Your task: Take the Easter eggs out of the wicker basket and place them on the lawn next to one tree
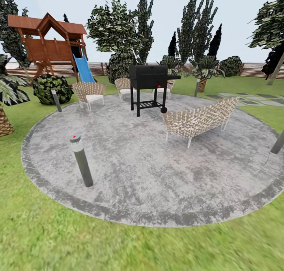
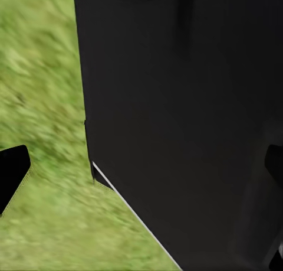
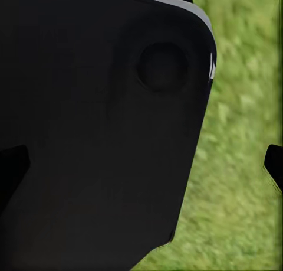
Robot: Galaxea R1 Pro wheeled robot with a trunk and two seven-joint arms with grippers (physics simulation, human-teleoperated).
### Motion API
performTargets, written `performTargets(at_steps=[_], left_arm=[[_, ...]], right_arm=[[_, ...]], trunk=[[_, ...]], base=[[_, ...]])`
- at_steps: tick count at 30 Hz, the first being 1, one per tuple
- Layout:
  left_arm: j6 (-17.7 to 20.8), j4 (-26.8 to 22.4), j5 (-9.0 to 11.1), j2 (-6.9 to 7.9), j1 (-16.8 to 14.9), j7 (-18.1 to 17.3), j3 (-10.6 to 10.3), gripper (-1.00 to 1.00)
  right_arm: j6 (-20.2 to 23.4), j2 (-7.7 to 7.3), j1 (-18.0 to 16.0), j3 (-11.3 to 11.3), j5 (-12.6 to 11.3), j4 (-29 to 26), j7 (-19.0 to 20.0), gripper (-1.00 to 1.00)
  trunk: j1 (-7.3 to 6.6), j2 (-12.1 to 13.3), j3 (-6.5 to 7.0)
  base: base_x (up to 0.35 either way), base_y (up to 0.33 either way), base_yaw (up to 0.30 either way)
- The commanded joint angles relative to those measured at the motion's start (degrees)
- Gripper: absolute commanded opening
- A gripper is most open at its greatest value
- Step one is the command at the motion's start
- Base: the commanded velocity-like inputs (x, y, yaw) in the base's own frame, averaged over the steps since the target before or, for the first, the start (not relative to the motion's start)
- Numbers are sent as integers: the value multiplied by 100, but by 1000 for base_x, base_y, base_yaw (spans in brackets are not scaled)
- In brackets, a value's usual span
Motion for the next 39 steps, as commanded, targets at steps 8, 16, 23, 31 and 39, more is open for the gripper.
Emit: performTargets(at_steps=[8,16,23,31,39], left_arm=[[0,-4,3,2,0,5,5,100],[-1,-4,3,4,0,5,4,100],[-3,-4,3,10,0,6,4,100],[0,-4,3,4,0,7,4,100],[-3,-4,3,8,0,6,6,100]], right_arm=[[-15,0,-3,9,32,4,0,100],[-15,0,-4,-1,18,4,0,100],[-15,0,-5,7,14,4,0,100],[-15,0,-3,8,22,4,0,100],[-15,0,-3,15,23,4,0,100]], trunk=[[3,-2,-5],[3,-2,-5],[3,-2,-5],[3,-2,-5],[3,-2,-5]], base=[[325,0,0],[325,0,0],[325,0,0],[325,0,0],[325,0,90]])
